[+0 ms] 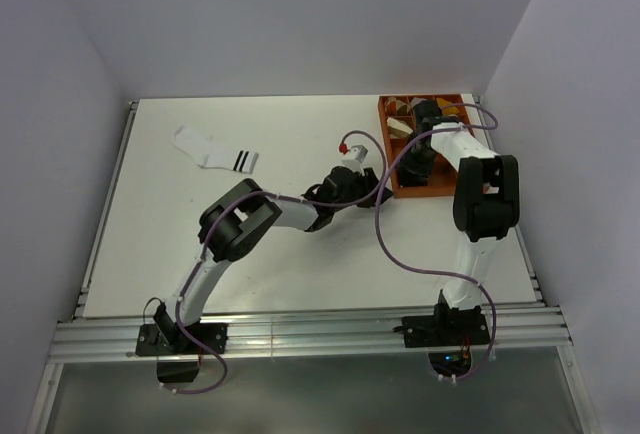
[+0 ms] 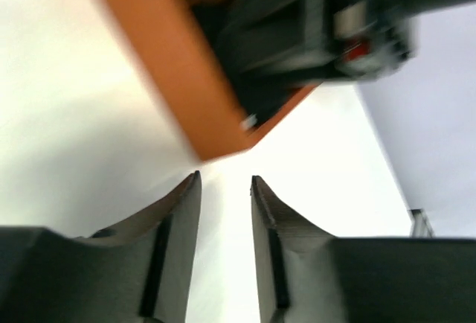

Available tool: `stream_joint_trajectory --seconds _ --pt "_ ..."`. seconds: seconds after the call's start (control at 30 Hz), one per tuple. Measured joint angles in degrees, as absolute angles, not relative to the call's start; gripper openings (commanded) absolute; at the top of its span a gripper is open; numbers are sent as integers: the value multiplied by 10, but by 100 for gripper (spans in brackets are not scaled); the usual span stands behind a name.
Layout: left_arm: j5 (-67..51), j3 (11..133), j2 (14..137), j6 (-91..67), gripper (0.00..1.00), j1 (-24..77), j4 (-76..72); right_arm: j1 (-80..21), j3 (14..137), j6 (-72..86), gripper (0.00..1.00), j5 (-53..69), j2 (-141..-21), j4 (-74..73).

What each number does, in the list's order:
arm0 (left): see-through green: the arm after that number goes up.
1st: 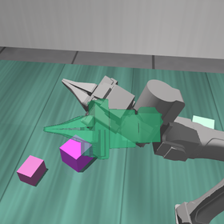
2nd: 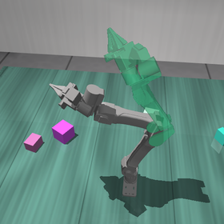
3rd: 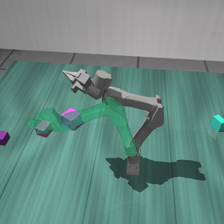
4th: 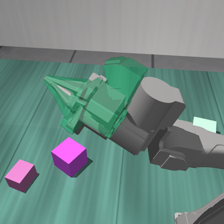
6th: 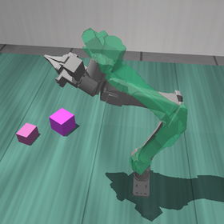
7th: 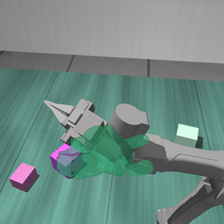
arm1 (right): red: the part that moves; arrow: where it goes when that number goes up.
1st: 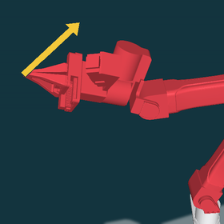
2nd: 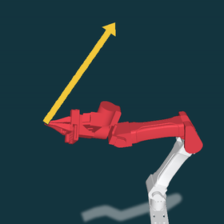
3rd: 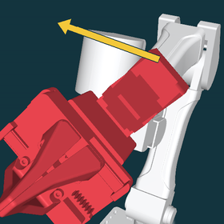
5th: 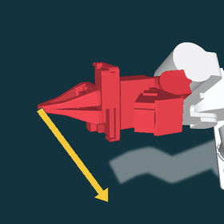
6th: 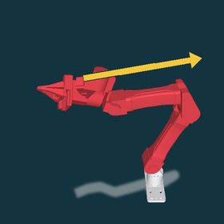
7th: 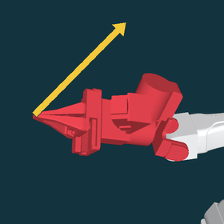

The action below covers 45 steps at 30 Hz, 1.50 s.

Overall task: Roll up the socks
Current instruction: Place the sock in the storage box, then move the sock to the center of the board.

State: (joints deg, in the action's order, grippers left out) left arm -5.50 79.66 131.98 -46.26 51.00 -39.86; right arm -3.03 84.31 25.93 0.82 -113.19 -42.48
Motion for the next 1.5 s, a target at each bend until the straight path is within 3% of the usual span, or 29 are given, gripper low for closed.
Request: stream_joint_trajectory --seconds 0.2,0.53,0.73,0.87,1.0,1.13,1.3,1.5 --pt "-29 696 1245 -476 56 498 -378 -30 843 256 47 7 -1136 -422" --pt "62 563 966 -509 83 452 -278 -30 841 254 48 9 -1129 -420" --pt "135 546 814 -502 91 409 -138 -32 840 257 59 10 -1082 -435" --pt "173 543 736 -486 95 376 -55 -35 840 260 67 8 -991 -433" --pt "196 533 680 -473 96 333 15 -36 843 259 68 0 -886 -420" --pt "196 529 666 -459 96 269 69 -36 826 248 73 -4 -763 -371" --pt "175 551 732 -438 95 182 117 -36 733 237 98 4 -559 -286" --pt "142 660 905 -398 88 117 142 -36 649 230 100 3 -369 -204"
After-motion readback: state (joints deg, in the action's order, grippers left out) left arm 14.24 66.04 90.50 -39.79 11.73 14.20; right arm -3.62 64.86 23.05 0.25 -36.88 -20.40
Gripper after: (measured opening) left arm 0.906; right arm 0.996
